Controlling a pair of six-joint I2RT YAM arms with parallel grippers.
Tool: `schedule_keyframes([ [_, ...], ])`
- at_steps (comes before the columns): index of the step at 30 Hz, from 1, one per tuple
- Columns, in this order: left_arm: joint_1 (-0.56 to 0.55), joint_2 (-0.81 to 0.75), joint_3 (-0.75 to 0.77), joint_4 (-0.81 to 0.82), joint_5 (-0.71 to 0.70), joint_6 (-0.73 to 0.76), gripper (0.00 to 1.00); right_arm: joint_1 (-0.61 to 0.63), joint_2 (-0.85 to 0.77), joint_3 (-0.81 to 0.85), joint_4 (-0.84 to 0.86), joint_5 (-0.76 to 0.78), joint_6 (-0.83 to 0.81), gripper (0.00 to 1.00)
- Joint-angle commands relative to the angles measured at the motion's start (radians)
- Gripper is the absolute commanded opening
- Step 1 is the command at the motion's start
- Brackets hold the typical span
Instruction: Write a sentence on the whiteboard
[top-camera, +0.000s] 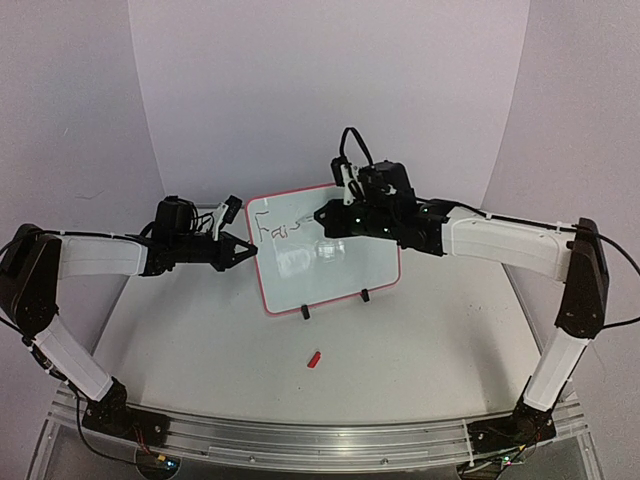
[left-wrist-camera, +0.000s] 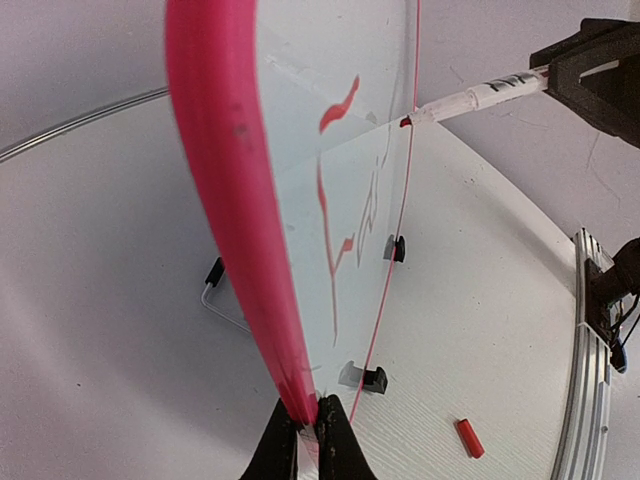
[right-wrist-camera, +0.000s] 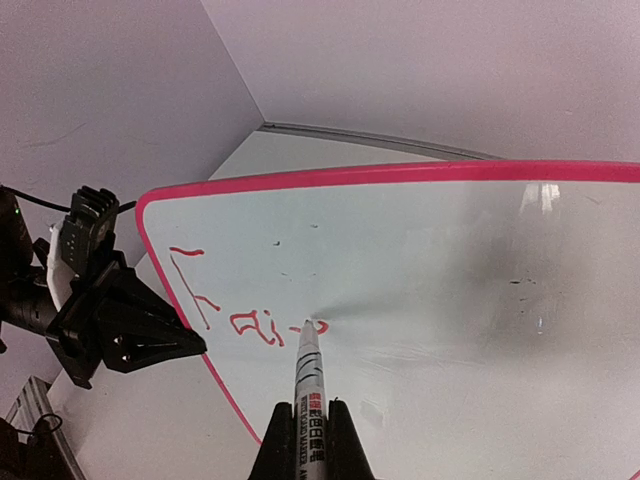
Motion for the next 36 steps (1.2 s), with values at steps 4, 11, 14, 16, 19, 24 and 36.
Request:
schedule_keyframes([
  [4, 0.001, 0.022, 0.012, -0.022, -0.074, 0.071, 0.0, -0.004, -0.037, 0.036, 0.031, -0.023, -0.007, 0.0],
  [11, 0.001, 0.027, 0.012, -0.022, -0.075, 0.072, 0.0, -0.006, 0.011, 0.076, 0.031, -0.003, -0.018, 0.0],
  [14, 0.001, 0.028, 0.013, -0.021, -0.076, 0.072, 0.0, -0.007, 0.021, 0.091, 0.031, -0.006, -0.022, 0.0],
  [16, 0.0, 0.031, 0.013, -0.022, -0.074, 0.072, 0.0, -0.009, 0.028, 0.096, 0.03, -0.008, -0.022, 0.0],
  [19, 0.001, 0.032, 0.015, -0.021, -0.073, 0.072, 0.0, -0.014, 0.036, 0.096, 0.031, -0.01, -0.018, 0.0],
  [24, 0.001, 0.032, 0.013, -0.021, -0.075, 0.073, 0.0, -0.02, 0.051, 0.091, 0.031, -0.011, -0.006, 0.0],
  [36, 0.001, 0.028, 0.013, -0.022, -0.075, 0.073, 0.0, -0.019, 0.039, 0.031, 0.013, -0.019, 0.017, 0.0],
])
